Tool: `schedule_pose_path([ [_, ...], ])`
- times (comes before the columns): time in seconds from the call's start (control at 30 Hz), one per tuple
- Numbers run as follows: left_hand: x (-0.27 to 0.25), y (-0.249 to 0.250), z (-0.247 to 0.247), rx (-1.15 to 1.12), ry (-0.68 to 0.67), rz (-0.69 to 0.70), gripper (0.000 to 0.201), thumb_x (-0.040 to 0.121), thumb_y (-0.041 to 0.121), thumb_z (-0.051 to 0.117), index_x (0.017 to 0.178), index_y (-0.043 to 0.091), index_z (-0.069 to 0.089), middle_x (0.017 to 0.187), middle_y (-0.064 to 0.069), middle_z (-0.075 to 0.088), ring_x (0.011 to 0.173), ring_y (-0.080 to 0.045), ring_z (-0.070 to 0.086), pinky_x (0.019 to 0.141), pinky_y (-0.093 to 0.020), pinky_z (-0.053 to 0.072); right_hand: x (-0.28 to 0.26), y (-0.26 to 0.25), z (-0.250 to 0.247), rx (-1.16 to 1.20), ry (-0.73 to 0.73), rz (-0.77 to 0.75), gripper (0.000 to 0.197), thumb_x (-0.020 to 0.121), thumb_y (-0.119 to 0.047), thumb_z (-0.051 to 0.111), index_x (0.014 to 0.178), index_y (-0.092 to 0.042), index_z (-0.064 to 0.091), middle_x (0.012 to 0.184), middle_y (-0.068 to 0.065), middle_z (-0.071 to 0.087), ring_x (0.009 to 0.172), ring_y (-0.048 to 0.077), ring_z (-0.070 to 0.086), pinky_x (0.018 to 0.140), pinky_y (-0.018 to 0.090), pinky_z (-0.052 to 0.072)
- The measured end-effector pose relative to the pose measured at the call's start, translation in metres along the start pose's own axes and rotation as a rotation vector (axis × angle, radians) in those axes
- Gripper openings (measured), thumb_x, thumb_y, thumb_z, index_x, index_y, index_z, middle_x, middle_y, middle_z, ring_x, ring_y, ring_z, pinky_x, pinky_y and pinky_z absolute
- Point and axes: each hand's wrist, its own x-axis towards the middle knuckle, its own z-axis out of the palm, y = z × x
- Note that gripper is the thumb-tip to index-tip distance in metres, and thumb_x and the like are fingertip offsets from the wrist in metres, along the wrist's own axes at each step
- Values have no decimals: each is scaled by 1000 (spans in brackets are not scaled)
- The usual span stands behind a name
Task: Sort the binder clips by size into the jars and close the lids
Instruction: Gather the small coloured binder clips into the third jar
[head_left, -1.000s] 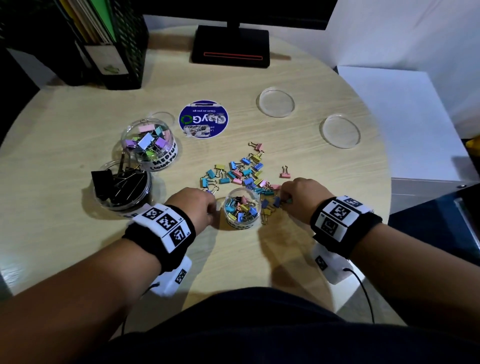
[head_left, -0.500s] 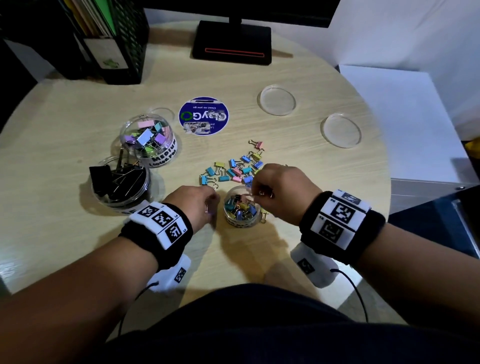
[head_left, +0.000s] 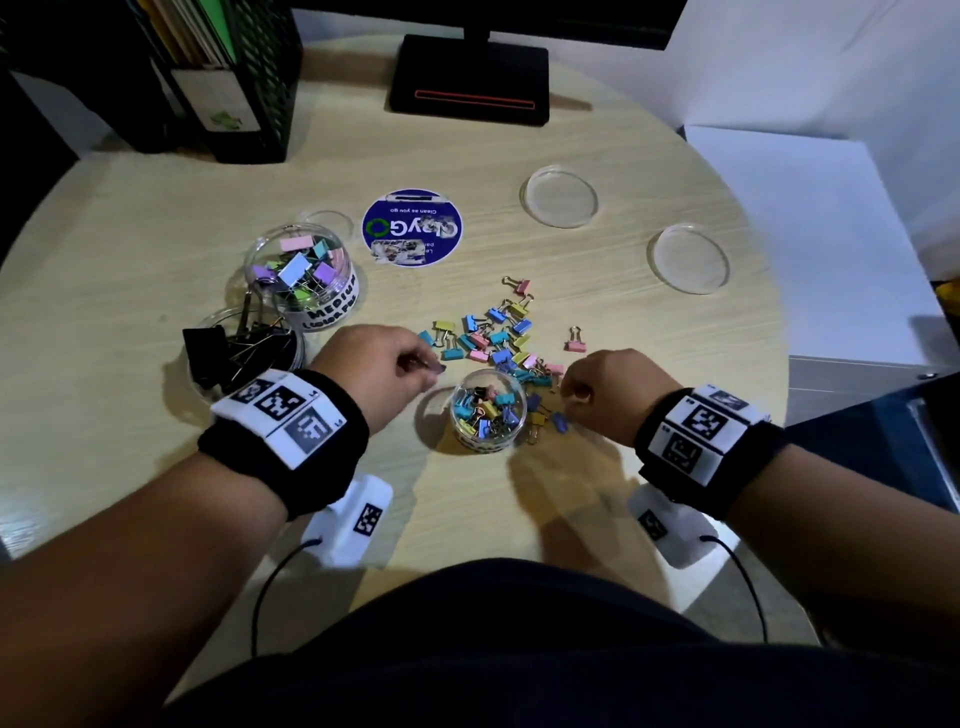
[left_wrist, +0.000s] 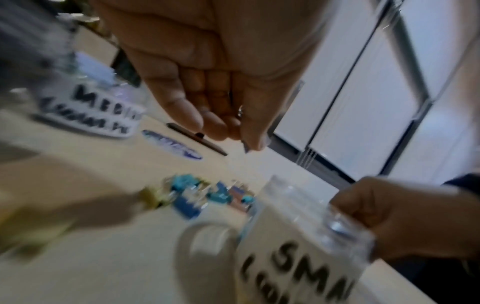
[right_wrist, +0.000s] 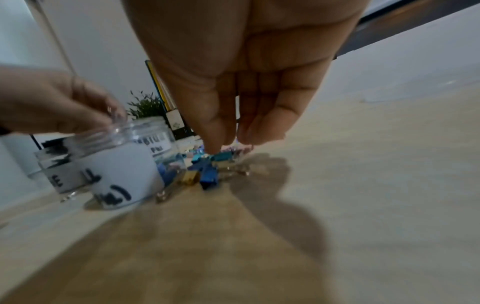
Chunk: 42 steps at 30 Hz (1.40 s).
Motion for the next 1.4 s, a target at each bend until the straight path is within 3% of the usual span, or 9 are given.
schedule_pose_path([
  [0.07,2,12,-3,-23,-25,79,13,78,23,73,90,27,71,81,11,62,68,2,54,60,-11,38,-2,-1,6,-4,-31,22,15,80,-34,63,88,-22,61,90,1,63,83,22,58,73,30,50],
  [0.27,1,23,17,161,-159,185,20,75,34,74,94,30,70,80,17,47,84,-9,54,74,-22,40,-2,-7,15,-52,-59,24,20,84,-32,58,97,-18,63,100,5,62,91,24,56,70,29,44],
  [0.47,-8,9,13,19,-125,79,32,75,39,73,104,29,65,92,8,52,84,-12,56,81,-25,46,-6,-3,19,-62,51,-38,19,81,-30,62,98,-22,66,110,3,55,103,25,48,83,30,42],
  [0.6,-10,-3,6,105,-97,14,26,80,31,68,105,29,63,95,7,53,82,-12,53,83,-27,47,-5,-6,17,-46,19,-27,9,84,-24,57,90,-22,63,101,2,63,92,22,55,73,29,47],
  [0.83,-8,-21,-4,521,-354,-175,48,78,23,61,123,30,49,125,2,49,114,-18,52,96,-33,45,-11,-30,-9,230,273,-136,16,82,-28,67,94,-18,68,88,-3,63,81,16,55,70,24,40],
  [0.93,-7,-22,0,581,-406,-205,52,78,18,60,127,29,45,127,-2,46,116,-21,49,95,-32,44,-11,-42,-9,229,264,-234,17,84,-29,65,97,-19,68,89,-6,62,76,8,47,68,21,34],
  [1.07,-4,-22,7,545,-398,-213,45,80,5,58,119,26,49,116,-3,52,102,-20,51,85,-29,44,-6,-42,-2,213,227,-264,24,85,-38,61,99,-19,67,89,-7,58,76,8,47,68,22,35],
  [1.2,0,-24,8,533,-378,-175,27,80,2,55,97,23,56,106,-2,60,87,-18,49,79,-28,45,5,-18,-2,219,314,-102,21,88,-34,58,97,-18,67,90,-2,63,76,13,53,69,23,39],
  [1.4,6,-22,6,588,-399,-134,20,83,6,57,93,23,63,106,0,62,100,-19,56,79,-26,44,20,10,0,70,96,71,34,85,-23,57,119,-22,62,115,7,63,104,26,58,85,30,47],
])
